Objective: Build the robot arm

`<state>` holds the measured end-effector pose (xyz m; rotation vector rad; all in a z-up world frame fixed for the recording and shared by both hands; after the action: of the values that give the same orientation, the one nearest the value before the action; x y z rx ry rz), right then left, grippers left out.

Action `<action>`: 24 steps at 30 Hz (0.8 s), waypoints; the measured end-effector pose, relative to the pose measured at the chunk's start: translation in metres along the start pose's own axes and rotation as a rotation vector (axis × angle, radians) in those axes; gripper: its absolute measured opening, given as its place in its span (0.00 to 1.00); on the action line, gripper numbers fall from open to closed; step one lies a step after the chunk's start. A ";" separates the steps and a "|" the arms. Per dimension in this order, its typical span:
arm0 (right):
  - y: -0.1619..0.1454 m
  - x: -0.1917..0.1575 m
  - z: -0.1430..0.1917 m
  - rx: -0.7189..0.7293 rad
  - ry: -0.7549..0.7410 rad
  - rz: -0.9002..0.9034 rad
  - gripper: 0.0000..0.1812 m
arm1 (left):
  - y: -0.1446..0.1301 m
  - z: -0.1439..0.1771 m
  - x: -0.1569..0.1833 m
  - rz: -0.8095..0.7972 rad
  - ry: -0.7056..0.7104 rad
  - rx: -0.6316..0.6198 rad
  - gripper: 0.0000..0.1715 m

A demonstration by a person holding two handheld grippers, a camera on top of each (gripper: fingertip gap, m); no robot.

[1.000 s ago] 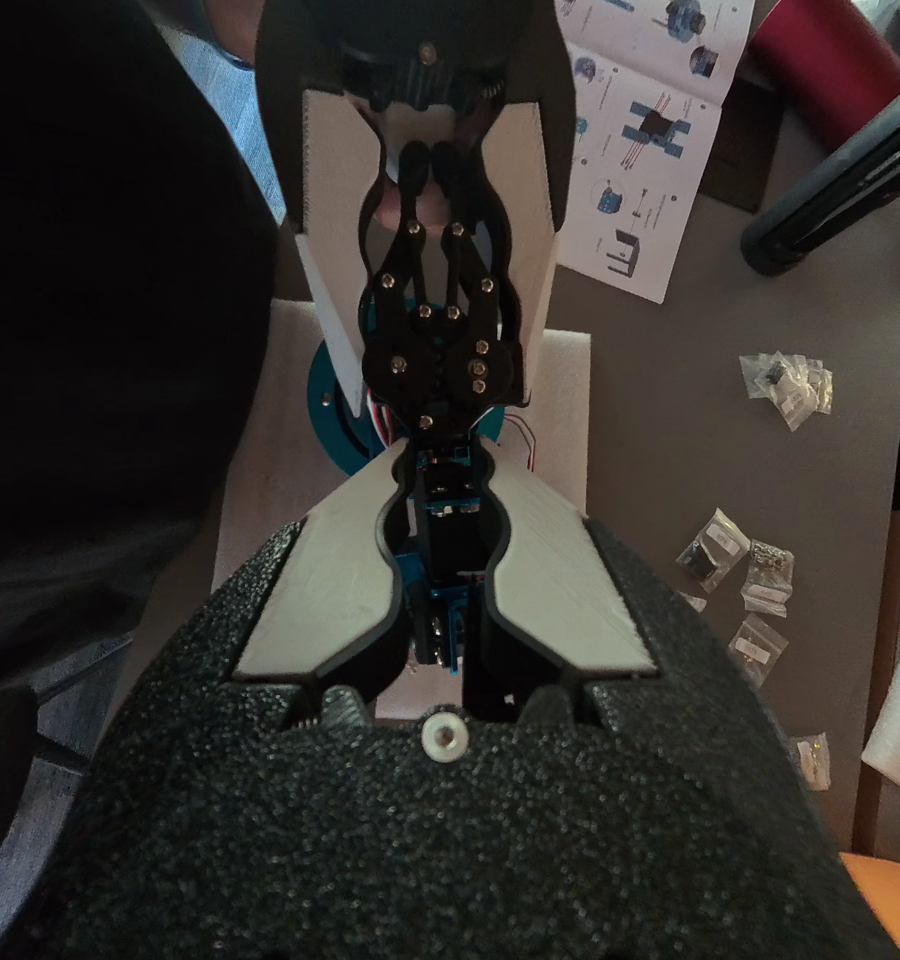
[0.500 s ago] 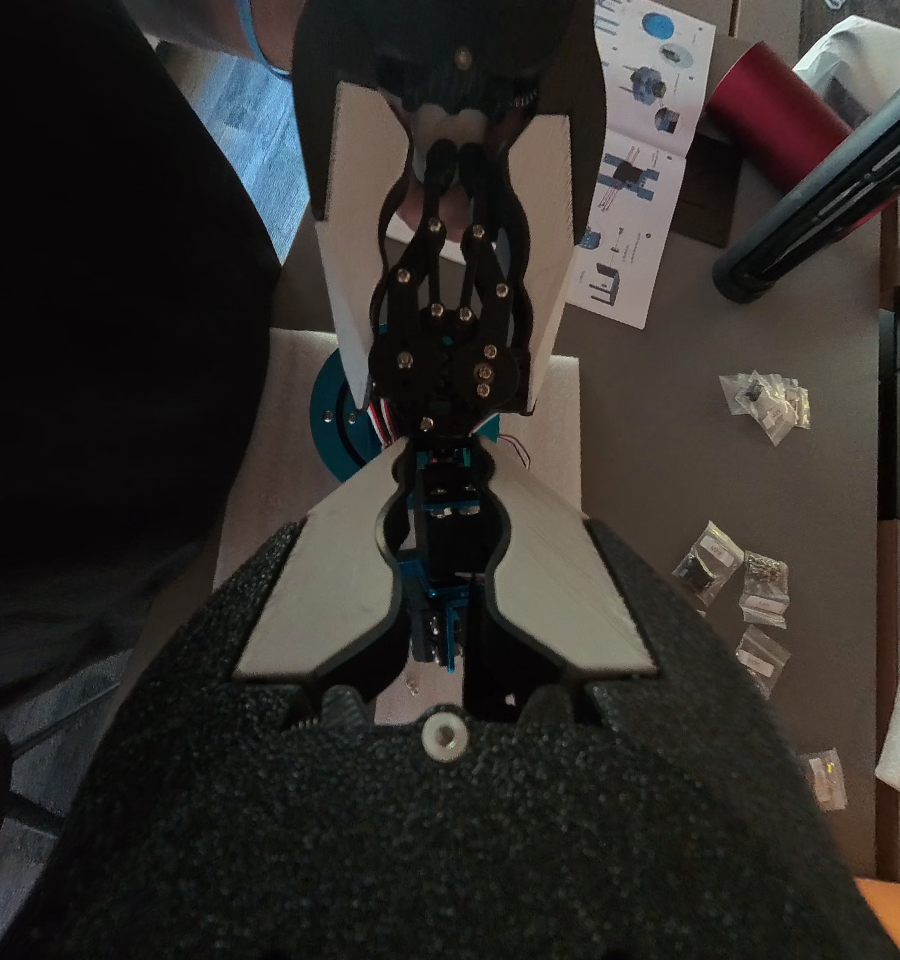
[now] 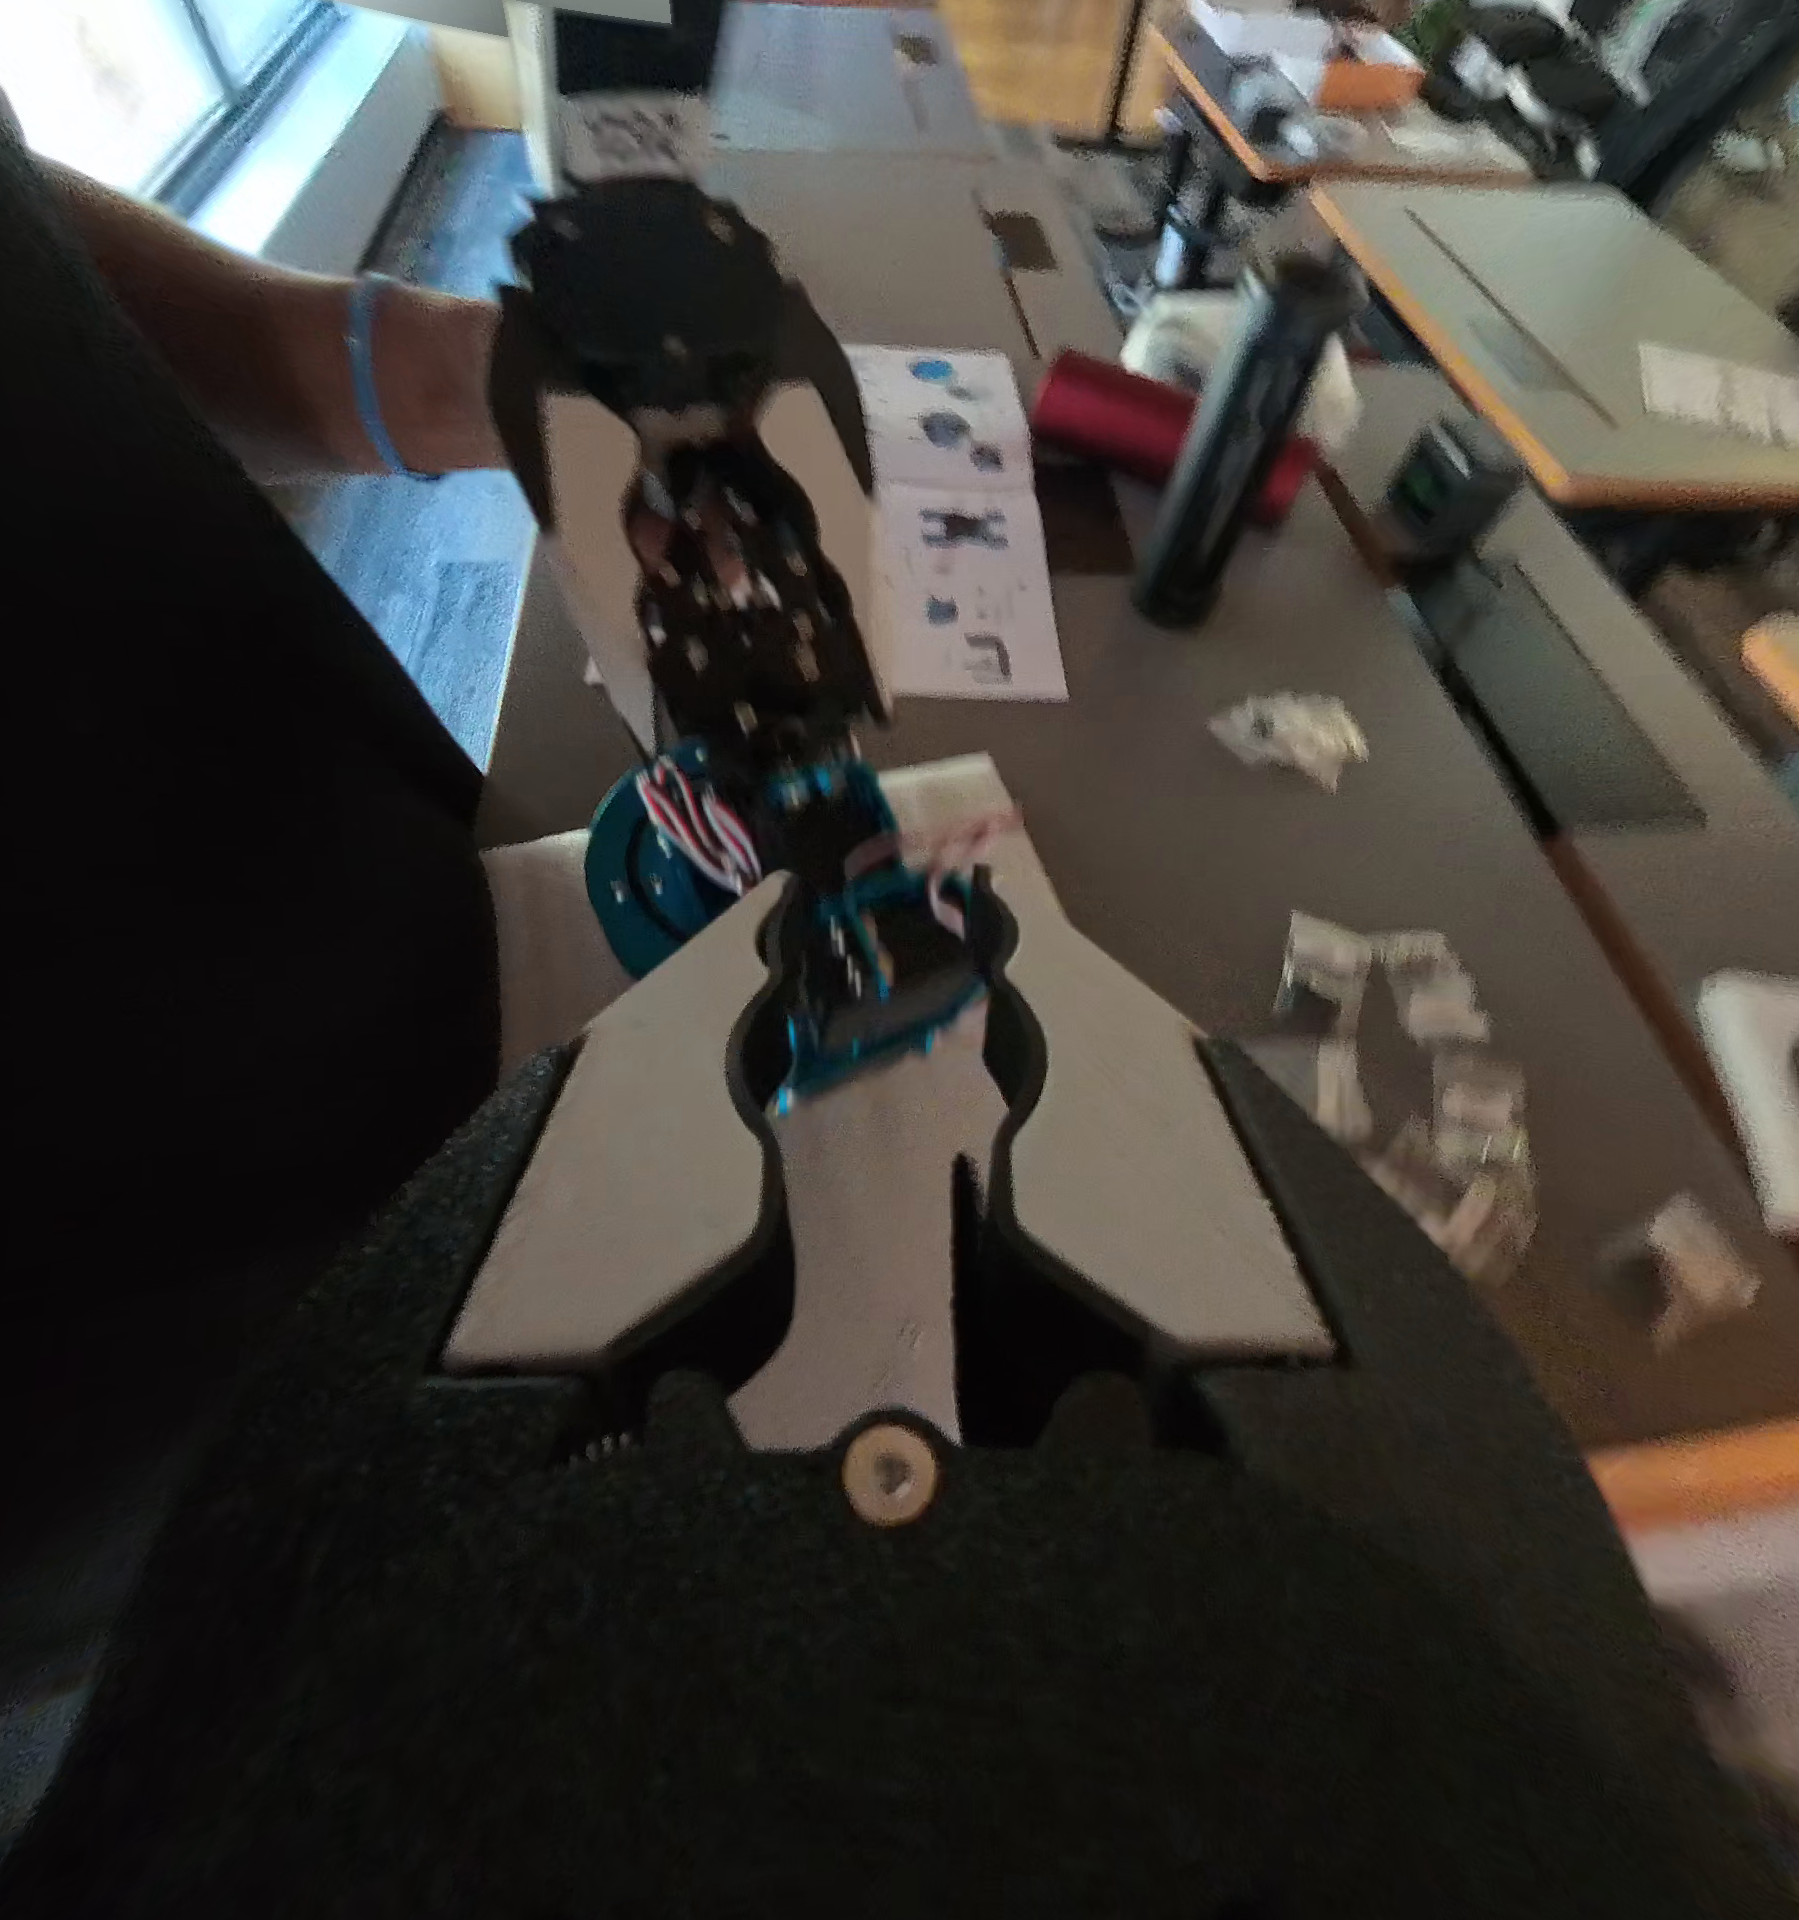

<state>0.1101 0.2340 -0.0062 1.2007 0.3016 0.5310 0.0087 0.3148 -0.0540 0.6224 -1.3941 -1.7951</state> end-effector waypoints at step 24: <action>-0.179 -0.067 -0.049 -0.365 -0.328 -0.404 0.05 | -0.012 -0.004 0.005 -0.022 0.135 0.031 0.37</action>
<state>0.0705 0.1907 -0.1946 0.8230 0.1504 0.0282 0.0057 0.3102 -0.0666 0.7644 -1.3307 -1.7181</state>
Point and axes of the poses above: each gripper's, where its closed fingertips meet, z back along the fingers, y out of its top, x = y × z across the jaws, the point moved 3 cm from there along z, back along the fingers, and after that the axes turned 7 degrees about x, right-handed, at the moved point
